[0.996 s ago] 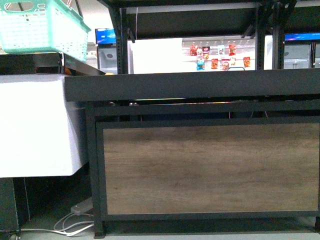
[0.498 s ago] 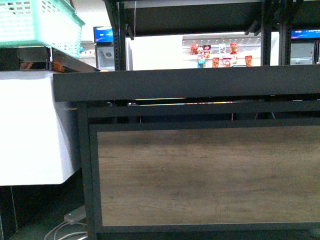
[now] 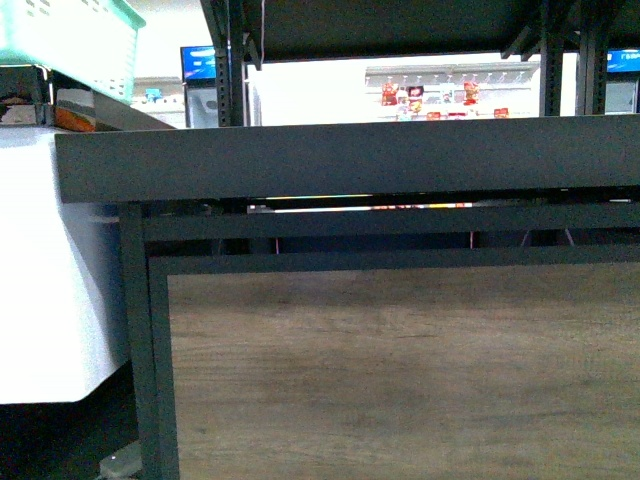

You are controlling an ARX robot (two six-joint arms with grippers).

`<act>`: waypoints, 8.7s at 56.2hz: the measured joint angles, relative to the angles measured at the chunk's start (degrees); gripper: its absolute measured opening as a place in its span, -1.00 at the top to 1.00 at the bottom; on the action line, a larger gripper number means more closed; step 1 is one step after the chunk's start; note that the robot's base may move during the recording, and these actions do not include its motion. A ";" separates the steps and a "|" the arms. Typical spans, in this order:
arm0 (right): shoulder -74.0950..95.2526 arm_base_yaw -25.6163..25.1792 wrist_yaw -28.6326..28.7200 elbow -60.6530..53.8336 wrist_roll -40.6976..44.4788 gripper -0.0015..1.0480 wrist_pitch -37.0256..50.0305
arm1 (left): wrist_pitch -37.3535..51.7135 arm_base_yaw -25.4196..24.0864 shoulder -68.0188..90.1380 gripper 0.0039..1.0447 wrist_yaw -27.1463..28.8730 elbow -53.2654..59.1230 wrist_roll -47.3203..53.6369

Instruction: Pick lemon from shelf

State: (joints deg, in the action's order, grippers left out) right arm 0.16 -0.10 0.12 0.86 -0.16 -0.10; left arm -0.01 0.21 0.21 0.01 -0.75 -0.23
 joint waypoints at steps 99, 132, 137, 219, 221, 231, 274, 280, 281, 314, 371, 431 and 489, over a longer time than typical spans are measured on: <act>0.00 0.00 0.02 0.00 0.00 -0.95 0.00 | 0.00 0.00 0.00 -0.86 0.00 0.00 0.00; 0.00 -0.02 0.02 0.00 0.00 -0.95 0.00 | 0.00 0.00 0.00 -0.86 0.02 0.00 0.00; 0.00 -0.02 0.02 0.00 0.00 -0.95 0.00 | 0.00 0.00 0.00 -0.86 -0.02 0.00 0.00; 0.00 -0.02 0.02 0.00 -0.04 -0.95 0.00 | 0.00 0.00 0.00 -0.86 0.00 0.00 0.00; 0.00 -0.02 0.04 0.00 0.04 -0.95 0.00 | 0.00 0.00 0.00 -0.86 0.00 0.00 -0.02; 0.00 -0.02 0.04 0.00 0.00 -0.95 0.00 | 0.00 0.00 0.00 -0.86 -0.02 0.00 0.02; 0.00 -0.02 0.04 0.00 0.00 -0.95 0.00 | 1.46 -15.23 21.64 -0.86 -23.63 -12.02 -32.83; 0.00 0.00 0.04 0.00 0.00 -0.95 0.00 | 4.15 -25.05 33.92 -0.86 -31.98 -21.66 -41.51; 0.00 0.00 0.04 0.00 0.00 -0.95 0.00 | 4.59 -26.58 36.09 -0.86 -33.20 -23.41 -43.19; 0.00 -0.02 0.04 0.00 0.00 -0.95 0.00 | 1.66 -38.84 78.55 -0.86 -41.90 -55.82 -60.41; 0.00 -0.02 0.04 0.00 0.00 -0.95 0.00 | 13.68 -32.94 102.57 -0.86 -37.42 -73.24 -71.43; 0.00 -0.02 0.04 0.00 0.00 -0.95 0.00 | -1.46 -30.58 91.06 0.69 -36.87 -73.02 -51.82; 0.00 -0.02 0.04 0.00 0.00 -0.95 0.00 | 0.13 19.65 95.80 0.78 -35.98 -74.07 -39.10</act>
State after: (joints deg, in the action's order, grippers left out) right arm 0.16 -0.12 0.16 0.86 -0.16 -0.10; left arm 0.12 19.86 96.01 -35.97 -74.83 -39.33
